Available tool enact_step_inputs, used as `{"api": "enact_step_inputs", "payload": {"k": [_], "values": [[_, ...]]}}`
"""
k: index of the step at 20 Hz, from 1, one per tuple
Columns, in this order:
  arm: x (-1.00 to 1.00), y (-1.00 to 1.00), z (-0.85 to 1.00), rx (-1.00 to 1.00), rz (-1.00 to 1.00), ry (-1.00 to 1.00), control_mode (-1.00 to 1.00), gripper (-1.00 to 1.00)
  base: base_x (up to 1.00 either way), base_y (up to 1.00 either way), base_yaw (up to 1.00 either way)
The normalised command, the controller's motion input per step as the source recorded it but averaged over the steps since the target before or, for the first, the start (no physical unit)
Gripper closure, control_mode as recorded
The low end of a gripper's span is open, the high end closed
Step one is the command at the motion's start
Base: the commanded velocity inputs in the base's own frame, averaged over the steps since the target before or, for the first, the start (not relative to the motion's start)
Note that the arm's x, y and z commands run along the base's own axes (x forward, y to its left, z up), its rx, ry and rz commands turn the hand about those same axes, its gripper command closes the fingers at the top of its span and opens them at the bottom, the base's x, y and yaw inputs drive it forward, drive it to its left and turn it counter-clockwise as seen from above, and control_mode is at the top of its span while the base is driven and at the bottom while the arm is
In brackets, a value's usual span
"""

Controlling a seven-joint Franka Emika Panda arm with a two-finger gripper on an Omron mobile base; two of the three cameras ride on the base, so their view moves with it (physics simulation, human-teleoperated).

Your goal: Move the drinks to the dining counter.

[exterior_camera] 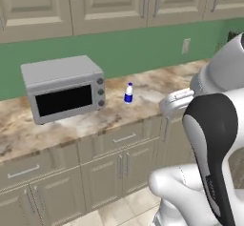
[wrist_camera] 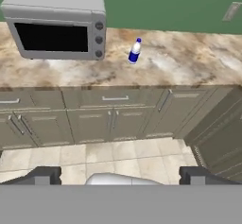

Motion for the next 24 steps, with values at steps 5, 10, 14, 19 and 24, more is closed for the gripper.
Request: {"api": "enact_step_inputs", "payload": {"k": [5,10,14,19,24], "values": [[0.00,0.00,0.00,0.00,0.00,0.00,1.00,-1.00,0.06,-0.33,0.43],[0.00,0.00,0.00,0.00,0.00,0.00,1.00,-1.00,0.00,-0.72,0.23],[0.00,0.00,0.00,0.00,0.00,0.00,1.00,-1.00,0.13,-1.00,0.00],[0.00,0.00,0.00,0.00,0.00,0.00,1.00,-1.00,0.23,-0.94,0.00],[0.00,0.00,0.00,0.00,0.00,0.00,1.00,-1.00,0.63,0.10,0.06]]}}
